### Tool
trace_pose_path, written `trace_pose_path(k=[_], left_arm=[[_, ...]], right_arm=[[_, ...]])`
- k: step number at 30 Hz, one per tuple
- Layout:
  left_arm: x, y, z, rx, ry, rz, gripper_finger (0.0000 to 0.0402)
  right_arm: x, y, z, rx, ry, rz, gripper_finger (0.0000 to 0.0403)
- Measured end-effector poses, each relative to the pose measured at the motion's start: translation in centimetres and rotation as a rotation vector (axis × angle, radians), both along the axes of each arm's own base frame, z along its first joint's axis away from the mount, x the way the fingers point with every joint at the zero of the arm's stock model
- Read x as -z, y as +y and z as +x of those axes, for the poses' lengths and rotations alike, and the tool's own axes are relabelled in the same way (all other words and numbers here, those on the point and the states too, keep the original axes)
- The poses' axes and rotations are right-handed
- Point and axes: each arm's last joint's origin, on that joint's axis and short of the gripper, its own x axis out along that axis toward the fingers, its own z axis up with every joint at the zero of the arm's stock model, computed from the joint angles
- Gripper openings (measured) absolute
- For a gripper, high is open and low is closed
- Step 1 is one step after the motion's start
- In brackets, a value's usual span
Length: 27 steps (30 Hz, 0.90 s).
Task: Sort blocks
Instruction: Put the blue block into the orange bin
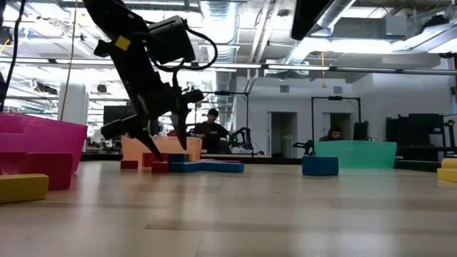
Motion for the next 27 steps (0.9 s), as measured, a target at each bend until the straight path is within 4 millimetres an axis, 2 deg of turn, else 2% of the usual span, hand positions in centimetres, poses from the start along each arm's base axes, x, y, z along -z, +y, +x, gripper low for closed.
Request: trace_pose_path(k=[12,20,23,27], left_arm=[[0.2,1.7,-0.6,-0.039,0.044,-0.02,0.0218],[-0.2,1.9,-0.9,-0.127,0.076,-0.148,0.0156],[-0.7,1.6,-0.6,-0.18,0.063,-0.191,0.0137],[-1.0,0.8,-0.4,-0.2,0.062,-0.248,0.0127]], right_arm=[[-0.2,-0.8,1.8,-0.052,-0.075,0.024,0.026],[-0.2,-3.3,3.6,0.025,-0.119,0.028,0.026],[0.4,-4.5,4.7,0.044,-0.111,0.016,0.026],[3.0,-6.3,5.7,0.041,-0.02,-0.043,0.026]])
